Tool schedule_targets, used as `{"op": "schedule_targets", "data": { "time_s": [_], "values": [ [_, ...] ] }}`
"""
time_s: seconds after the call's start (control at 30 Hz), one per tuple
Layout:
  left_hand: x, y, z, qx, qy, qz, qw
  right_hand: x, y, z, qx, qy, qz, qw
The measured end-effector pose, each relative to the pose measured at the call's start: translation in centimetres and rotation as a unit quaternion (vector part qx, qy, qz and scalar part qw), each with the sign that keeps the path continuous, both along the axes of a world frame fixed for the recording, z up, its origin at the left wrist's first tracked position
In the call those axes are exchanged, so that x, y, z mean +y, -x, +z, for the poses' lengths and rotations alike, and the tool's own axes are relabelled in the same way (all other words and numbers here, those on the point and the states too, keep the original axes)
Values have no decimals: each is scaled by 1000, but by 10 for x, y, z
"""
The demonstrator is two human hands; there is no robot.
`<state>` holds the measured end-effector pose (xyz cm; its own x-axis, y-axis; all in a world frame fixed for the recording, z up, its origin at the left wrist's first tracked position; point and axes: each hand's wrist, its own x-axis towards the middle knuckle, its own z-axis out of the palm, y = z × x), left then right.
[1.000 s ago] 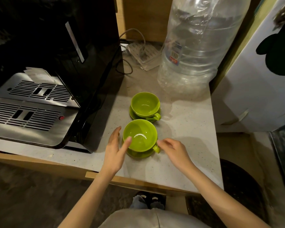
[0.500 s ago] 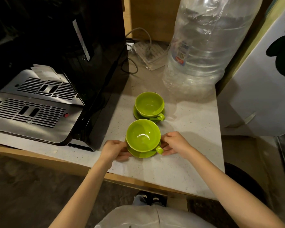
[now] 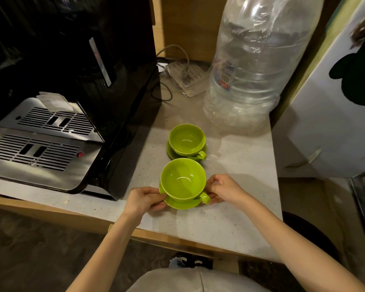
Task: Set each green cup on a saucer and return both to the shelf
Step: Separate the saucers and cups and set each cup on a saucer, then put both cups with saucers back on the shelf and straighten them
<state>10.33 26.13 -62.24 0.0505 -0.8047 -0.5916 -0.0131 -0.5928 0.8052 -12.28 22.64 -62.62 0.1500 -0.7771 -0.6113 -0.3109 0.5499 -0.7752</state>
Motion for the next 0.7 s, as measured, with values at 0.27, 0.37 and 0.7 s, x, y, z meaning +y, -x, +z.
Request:
{"op": "schedule_targets", "data": {
  "time_s": [0.27,0.37,0.7],
  "values": [
    [-18,23,54,44,89,-43,994,0,30,65,-48,63,-51,996],
    [-33,35,83,54,124,-52,989,-5,41,98,-66,90,-86,990],
    [-87,90,205,119,220,-86,964,-17,86,234,-119,241,-166,949]
  ]
}}
